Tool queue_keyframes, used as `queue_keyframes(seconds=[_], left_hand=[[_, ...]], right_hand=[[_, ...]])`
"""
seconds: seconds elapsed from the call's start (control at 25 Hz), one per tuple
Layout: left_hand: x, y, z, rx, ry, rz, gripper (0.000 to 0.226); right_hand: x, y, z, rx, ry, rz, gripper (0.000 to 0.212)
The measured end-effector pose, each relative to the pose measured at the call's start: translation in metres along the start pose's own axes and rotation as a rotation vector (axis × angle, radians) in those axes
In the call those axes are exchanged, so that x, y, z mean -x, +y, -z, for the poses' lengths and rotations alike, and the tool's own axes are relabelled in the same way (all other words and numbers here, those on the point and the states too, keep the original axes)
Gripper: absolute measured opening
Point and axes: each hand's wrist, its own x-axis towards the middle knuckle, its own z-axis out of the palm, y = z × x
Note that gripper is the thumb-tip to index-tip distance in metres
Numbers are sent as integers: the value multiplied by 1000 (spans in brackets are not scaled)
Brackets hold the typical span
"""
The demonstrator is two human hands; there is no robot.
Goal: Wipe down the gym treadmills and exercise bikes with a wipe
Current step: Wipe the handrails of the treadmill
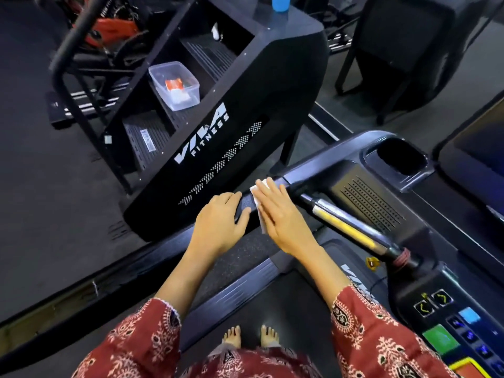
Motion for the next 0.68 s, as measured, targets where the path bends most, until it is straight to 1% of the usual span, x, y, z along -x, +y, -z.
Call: queue_keyframes(seconds=[0.04, 0.12, 0.16, 0.2, 0.24, 0.28, 0.36, 0.4, 0.48, 0.52, 0.56, 0.6, 0.64, 0.68], left_hand=[[1, 1, 0, -19, 6, -7, 51], [4, 4, 1, -73, 43, -50, 51], [7, 5, -1, -100, 69, -70, 50], [10, 5, -1, -117, 89, -80, 48], [13, 4, -2, -127, 109, -79, 48], [16, 3, -1, -133, 124, -59, 48], [24, 1, 0, -153, 159, -13, 49], [28, -1, 1, -167, 184, -7, 49], [36, -3, 2, -196, 227, -7, 46], [39, -4, 3, -207, 244, -1, 46], [43, -6, 4, -217, 263, 13, 45], [47, -7, 5, -227, 280, 38, 45], [52, -8, 5, -240, 294, 64, 45], [57, -9, 5, -253, 304, 85, 46]], right_hand=[[-2, 5, 2, 10, 7, -10, 48], [-11, 8, 3, -17, 55, -134, 44], [-12, 7, 4, -35, 39, -110, 39], [-10, 4, 3, -23, 6, -3, 36], [-6, 3, 1, -39, -31, 79, 36], [-3, 6, -1, -19, -39, 111, 39], [-8, 3, -3, -59, 10, -44, 43], [-9, 0, -5, -61, 26, -64, 42], [-2, -8, -11, -41, -30, 135, 39], [0, -6, -16, -20, -28, 201, 39], [-1, -6, -17, -28, 10, 150, 39], [-3, -9, -18, -74, 69, 25, 39], [-4, -12, -19, -85, 115, -48, 38], [-2, -18, -20, -94, 110, -10, 38]])
